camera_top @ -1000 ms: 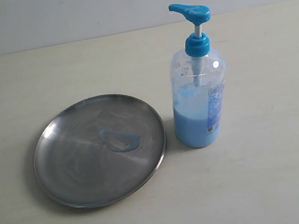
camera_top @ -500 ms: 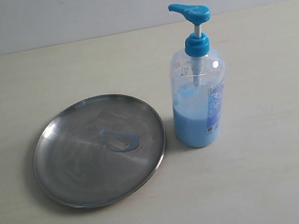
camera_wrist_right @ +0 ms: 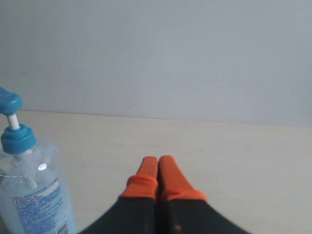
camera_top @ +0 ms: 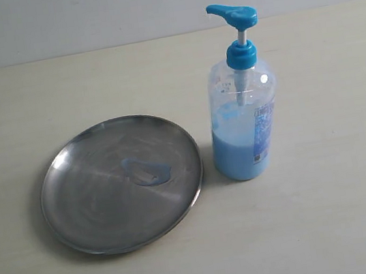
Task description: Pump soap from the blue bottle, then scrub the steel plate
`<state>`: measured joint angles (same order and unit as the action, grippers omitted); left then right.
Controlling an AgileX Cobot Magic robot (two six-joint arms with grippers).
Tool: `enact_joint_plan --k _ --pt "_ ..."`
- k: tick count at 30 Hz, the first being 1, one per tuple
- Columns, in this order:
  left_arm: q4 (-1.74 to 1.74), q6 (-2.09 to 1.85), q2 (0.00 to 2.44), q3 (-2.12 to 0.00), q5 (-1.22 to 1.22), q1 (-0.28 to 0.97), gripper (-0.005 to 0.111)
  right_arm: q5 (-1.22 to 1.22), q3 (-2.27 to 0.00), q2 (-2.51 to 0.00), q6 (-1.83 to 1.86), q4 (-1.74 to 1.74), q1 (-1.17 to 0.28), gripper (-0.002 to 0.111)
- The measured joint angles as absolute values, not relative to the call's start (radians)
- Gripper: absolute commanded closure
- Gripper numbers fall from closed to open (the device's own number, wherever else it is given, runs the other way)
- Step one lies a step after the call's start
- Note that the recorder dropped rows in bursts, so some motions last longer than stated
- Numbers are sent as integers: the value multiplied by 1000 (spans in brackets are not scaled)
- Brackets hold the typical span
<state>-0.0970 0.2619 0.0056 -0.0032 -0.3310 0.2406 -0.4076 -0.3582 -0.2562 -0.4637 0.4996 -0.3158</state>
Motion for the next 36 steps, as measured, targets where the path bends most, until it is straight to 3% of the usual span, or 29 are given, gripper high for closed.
enact_joint_plan --k 19,36 --pt "-97 262 6 -3 -331 241 107 -477 -348 -198 -407 504 -311 108" --pt "-97 262 6 -3 -331 241 107 -395 -139 -29 -285 448 -277 108"
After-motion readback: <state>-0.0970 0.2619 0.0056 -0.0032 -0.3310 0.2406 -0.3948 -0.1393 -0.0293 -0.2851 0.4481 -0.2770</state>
